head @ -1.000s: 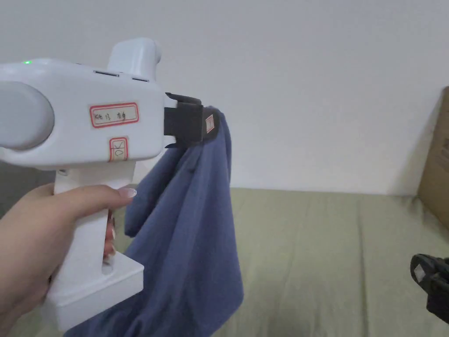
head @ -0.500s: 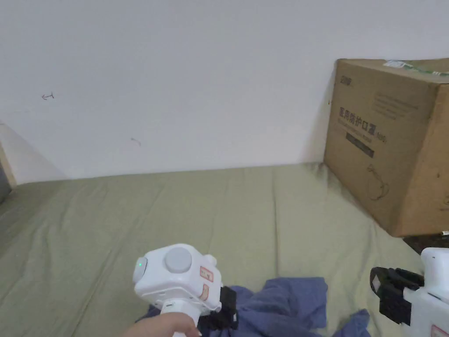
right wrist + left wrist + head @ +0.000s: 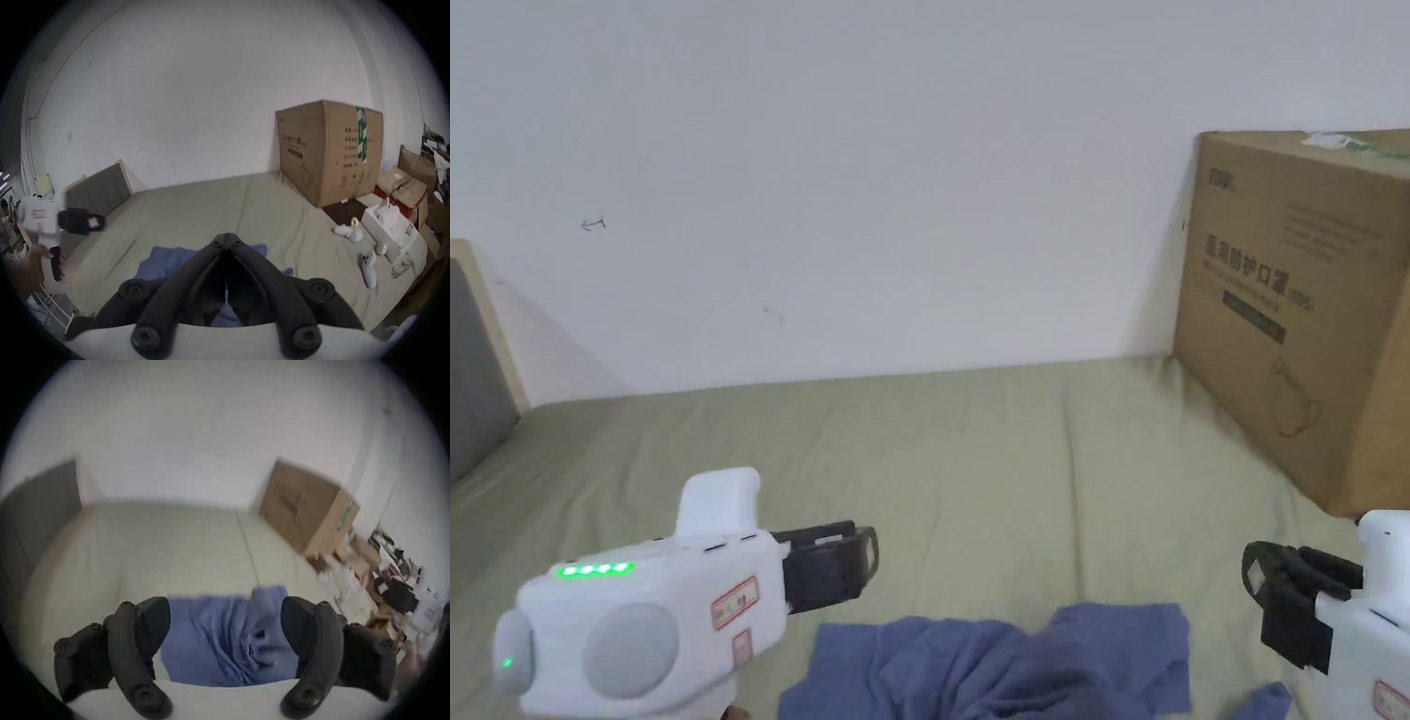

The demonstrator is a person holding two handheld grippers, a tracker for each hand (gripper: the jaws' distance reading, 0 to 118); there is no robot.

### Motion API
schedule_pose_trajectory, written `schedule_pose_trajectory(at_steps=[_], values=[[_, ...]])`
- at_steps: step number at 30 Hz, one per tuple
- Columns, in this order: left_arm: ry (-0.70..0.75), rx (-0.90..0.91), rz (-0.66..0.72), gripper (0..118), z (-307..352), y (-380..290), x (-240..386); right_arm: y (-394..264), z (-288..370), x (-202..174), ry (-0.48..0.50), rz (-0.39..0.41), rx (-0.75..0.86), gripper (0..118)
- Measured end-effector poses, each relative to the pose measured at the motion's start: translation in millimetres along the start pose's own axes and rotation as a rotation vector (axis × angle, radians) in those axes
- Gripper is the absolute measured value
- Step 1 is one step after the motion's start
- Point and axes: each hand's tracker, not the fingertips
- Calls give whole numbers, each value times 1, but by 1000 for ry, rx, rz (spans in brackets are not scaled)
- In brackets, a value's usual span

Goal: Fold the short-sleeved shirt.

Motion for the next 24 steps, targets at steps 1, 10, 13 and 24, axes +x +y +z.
schedule_pose_trajectory(at_steps=[1,10,13,24], values=[[15,102,6,98,18,-4,-1,2,3,-4,-2,11,28,0],[233,333,-70,0,72,-44,12,3,15,-36,-82,66,259,0],[174,313,-33,0,73,-50,15,5,17,-37,-76,44,259,0],[53,130,-39,0,24,4,-5,5,11,-31,-56,18,235,0]])
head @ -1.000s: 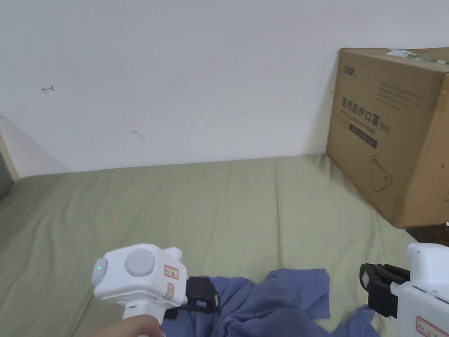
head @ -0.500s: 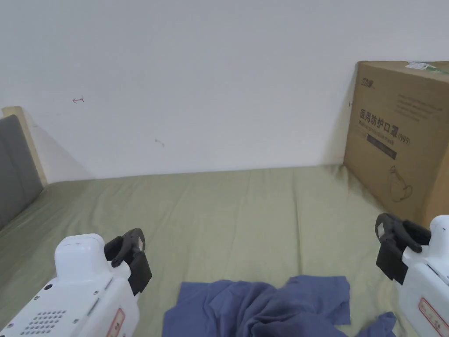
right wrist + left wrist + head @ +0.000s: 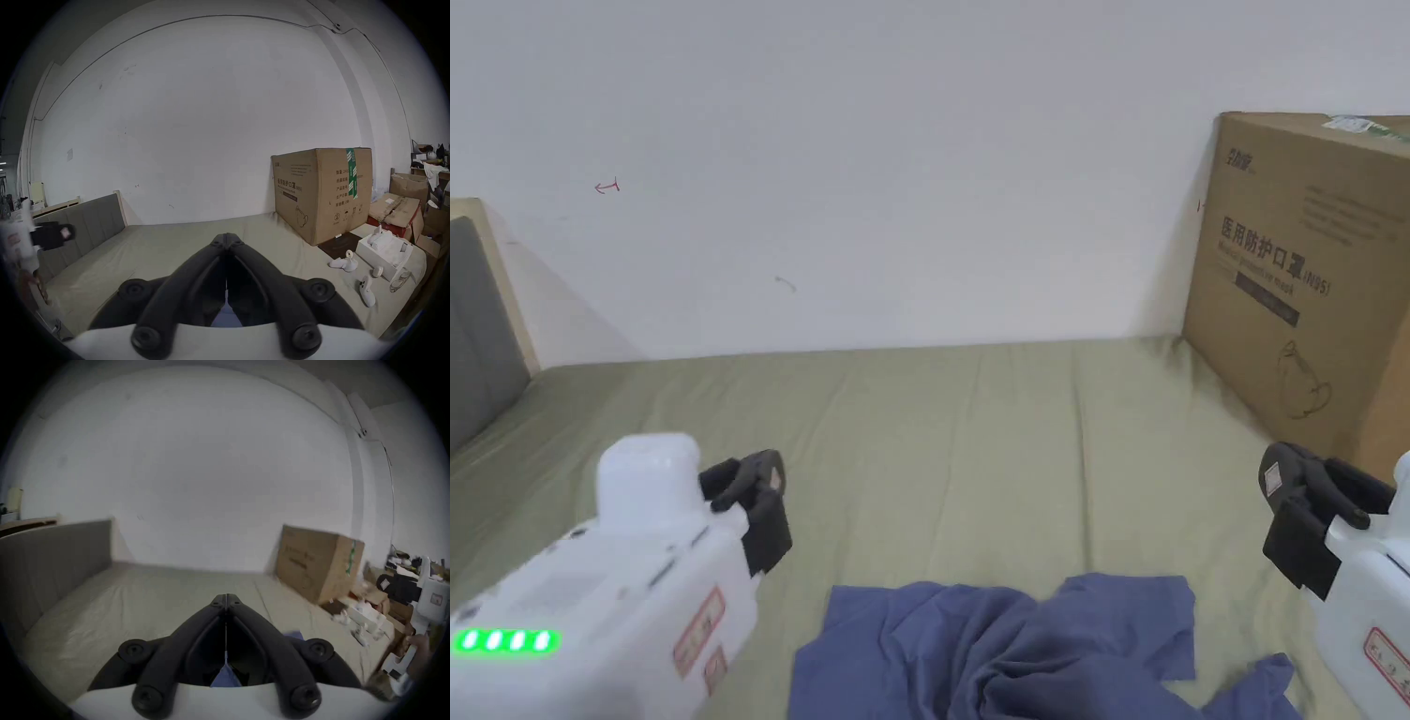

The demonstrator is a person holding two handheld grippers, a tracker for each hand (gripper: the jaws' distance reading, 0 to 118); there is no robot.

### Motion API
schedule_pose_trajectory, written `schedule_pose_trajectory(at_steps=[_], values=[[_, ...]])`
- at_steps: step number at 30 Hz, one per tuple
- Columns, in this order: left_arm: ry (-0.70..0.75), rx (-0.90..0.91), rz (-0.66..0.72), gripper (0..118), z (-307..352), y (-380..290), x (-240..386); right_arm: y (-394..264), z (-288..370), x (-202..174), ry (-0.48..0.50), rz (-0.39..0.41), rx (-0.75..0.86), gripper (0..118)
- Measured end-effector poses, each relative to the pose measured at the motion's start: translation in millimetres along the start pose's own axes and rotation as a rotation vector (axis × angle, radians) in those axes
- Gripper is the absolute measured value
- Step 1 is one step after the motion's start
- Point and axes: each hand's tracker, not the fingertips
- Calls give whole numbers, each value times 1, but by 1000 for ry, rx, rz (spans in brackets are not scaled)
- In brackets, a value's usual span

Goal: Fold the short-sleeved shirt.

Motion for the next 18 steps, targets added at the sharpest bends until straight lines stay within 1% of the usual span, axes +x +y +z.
schedule_pose_trajectory(at_steps=[1,3,4,5,6,7,8,9,10,11,12,13,17,18], values=[[-28,-179,25,0,-32,5,-9,-2,-2,0,-7,1,4,0],[-27,-493,64,0,-94,-8,-25,-5,-10,2,-8,4,-1,0],[-68,-595,90,0,-126,-24,-38,-8,-15,3,-2,7,-15,0],[-60,-655,104,0,-147,-40,-45,-10,-21,3,1,14,-33,0],[-22,-712,106,0,-168,-57,-52,-14,-26,4,4,22,-52,0],[4,-757,115,9,-186,-73,-60,-18,-31,5,5,31,-69,0],[36,-789,107,38,-196,-89,-64,-21,-35,7,4,38,-83,0],[62,-802,95,86,-210,-101,-70,-25,-39,8,1,44,-97,0],[69,-823,116,118,-222,-115,-74,-29,-42,10,-3,46,-111,0],[54,-844,139,117,-233,-129,-80,-33,-46,13,-8,44,-129,0],[54,-822,131,115,-239,-137,-84,-36,-50,15,-13,40,-149,0],[71,-854,126,115,-249,-144,-84,-40,-53,18,-15,32,-170,0],[86,-911,54,114,-274,-181,-86,-55,-69,27,-33,15,-244,0],[57,-933,47,114,-275,-191,-84,-59,-72,29,-39,16,-256,0]])
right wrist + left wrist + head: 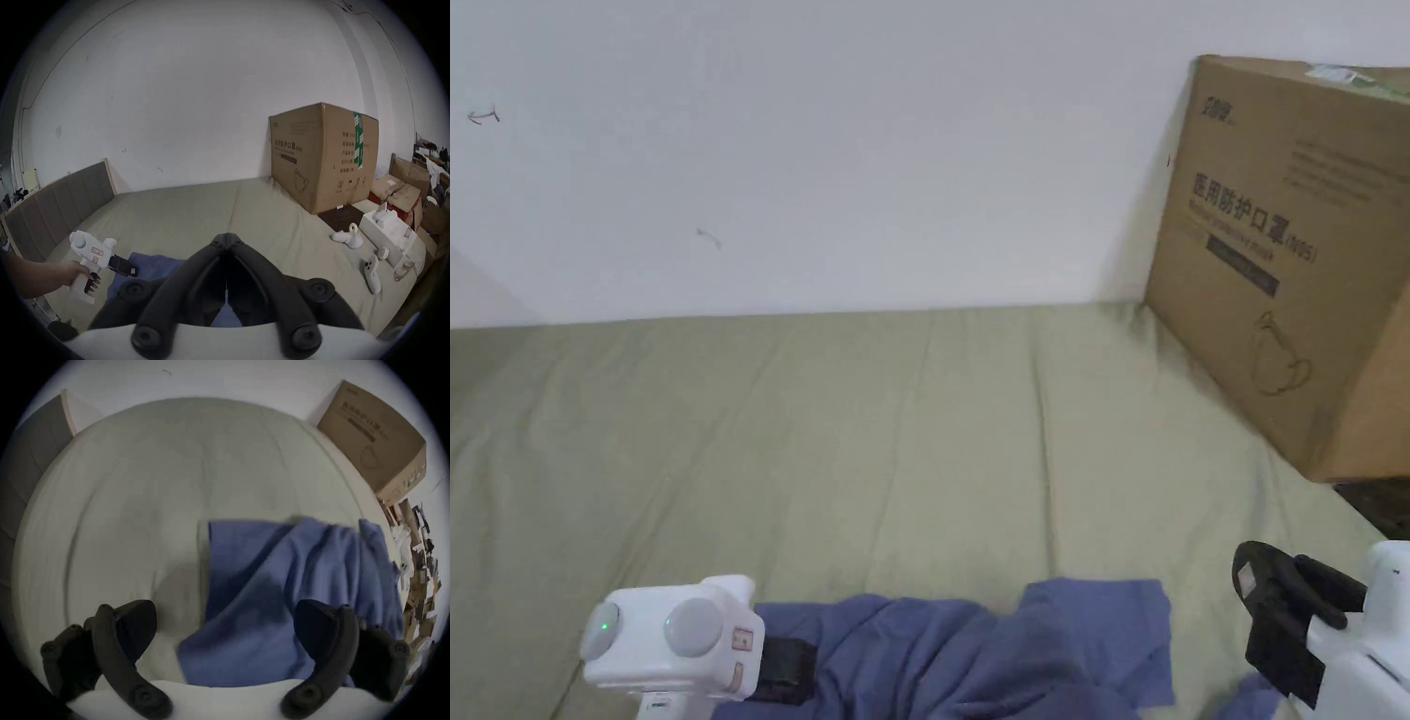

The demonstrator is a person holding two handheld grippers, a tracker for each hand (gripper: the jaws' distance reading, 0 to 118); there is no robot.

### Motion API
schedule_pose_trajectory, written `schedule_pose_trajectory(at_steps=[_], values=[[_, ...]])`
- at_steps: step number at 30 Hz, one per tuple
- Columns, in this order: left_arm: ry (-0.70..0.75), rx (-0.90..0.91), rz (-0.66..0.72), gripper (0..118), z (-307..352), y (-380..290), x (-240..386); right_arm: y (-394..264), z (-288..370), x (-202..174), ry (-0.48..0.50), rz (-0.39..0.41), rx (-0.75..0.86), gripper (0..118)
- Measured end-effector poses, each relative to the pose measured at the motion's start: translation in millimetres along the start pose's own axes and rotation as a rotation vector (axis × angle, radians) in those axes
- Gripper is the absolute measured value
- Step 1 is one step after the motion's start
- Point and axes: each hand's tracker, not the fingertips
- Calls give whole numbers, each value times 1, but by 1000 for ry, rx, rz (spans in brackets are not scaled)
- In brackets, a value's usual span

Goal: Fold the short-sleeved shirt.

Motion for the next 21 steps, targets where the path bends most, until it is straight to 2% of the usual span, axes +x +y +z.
schedule_pose_trajectory(at_steps=[2,4,5,6,7,9,11,12,13,14,15,16,18,20,21], values=[[79,70,-165,102,7,-19,17,-4,-9,2,-4,3,-24,0],[55,181,-243,98,26,-34,26,-7,-17,6,12,0,-50,0],[48,222,-275,80,37,-41,25,-8,-23,10,57,-16,-72,0],[16,232,-292,47,46,-50,21,-8,-29,14,92,-31,-99,0],[8,224,-279,1,55,-54,15,-8,-36,17,111,-48,-131,0],[-138,258,-170,1,79,-68,1,-10,-55,28,167,-120,-206,0],[-99,323,-144,1,103,-81,-10,-12,-82,35,114,-149,-298,0],[-105,340,-132,1,113,-86,-14,-15,-103,38,92,-156,-391,17],[-117,354,-111,1,122,-92,-19,-20,-128,42,86,-168,-481,77],[-122,373,-81,1,131,-98,-23,-31,-156,49,119,-199,-621,110],[-123,382,-59,1,137,-103,-27,-46,-179,54,141,-255,-697,118],[-126,382,-42,1,140,-107,-31,-57,-196,59,142,-307,-737,118],[-126,366,-14,1,145,-112,-35,-77,-227,63,65,-370,-854,118],[-125,354,-8,1,147,-117,-38,-89,-245,58,2,-356,-899,116],[-117,346,-12,1,147,-120,-38,-92,-255,51,13,-301,-939,116]])
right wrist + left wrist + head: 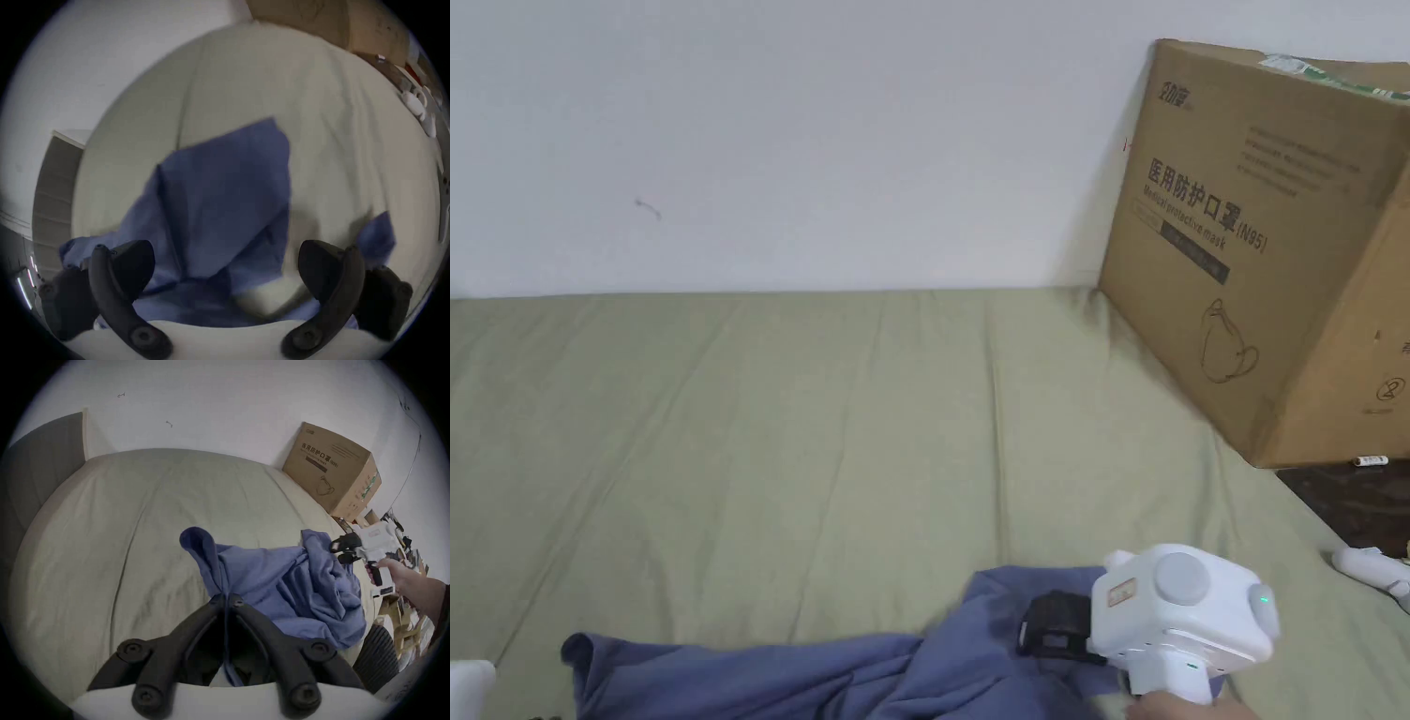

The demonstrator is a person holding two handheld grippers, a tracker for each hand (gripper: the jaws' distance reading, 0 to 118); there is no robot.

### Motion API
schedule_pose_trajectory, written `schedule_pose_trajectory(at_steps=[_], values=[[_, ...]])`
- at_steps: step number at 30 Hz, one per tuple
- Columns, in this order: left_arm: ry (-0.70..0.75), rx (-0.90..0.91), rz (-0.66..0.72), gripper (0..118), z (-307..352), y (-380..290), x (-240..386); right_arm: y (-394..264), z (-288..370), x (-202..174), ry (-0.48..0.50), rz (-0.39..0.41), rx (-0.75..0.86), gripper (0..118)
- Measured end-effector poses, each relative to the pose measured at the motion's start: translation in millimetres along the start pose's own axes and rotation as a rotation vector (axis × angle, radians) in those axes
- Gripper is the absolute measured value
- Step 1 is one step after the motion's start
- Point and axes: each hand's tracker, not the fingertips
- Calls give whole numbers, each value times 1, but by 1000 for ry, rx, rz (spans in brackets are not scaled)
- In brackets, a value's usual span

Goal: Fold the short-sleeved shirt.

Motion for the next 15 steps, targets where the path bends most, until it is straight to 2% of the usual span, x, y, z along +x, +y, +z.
schedule_pose_trajectory(at_steps=[3,4,5,6,7,8,9,10,12,15], values=[[26,-22,-45,1,-1,-1,2,-5,-11,-30,-169,238,-36,114],[26,-23,-42,1,0,-2,3,-8,-10,-36,-190,301,-17,102],[26,-22,-40,1,1,1,3,-8,-3,-38,-189,331,11,86],[25,-17,-33,1,4,2,3,-12,5,-42,-177,335,32,58],[26,-11,-26,1,7,3,3,-12,15,-41,-188,334,51,3],[26,-3,-21,1,11,6,4,-10,28,-38,-156,331,69,3],[32,10,-19,1,17,12,6,-8,41,-33,-78,319,87,3],[38,28,-19,1,24,16,7,-10,59,-28,-96,319,139,3],[51,104,-20,1,46,27,9,-14,102,-17,-39,321,227,3],[57,184,-22,1,85,48,9,-23,174,-10,-25,324,348,3]])
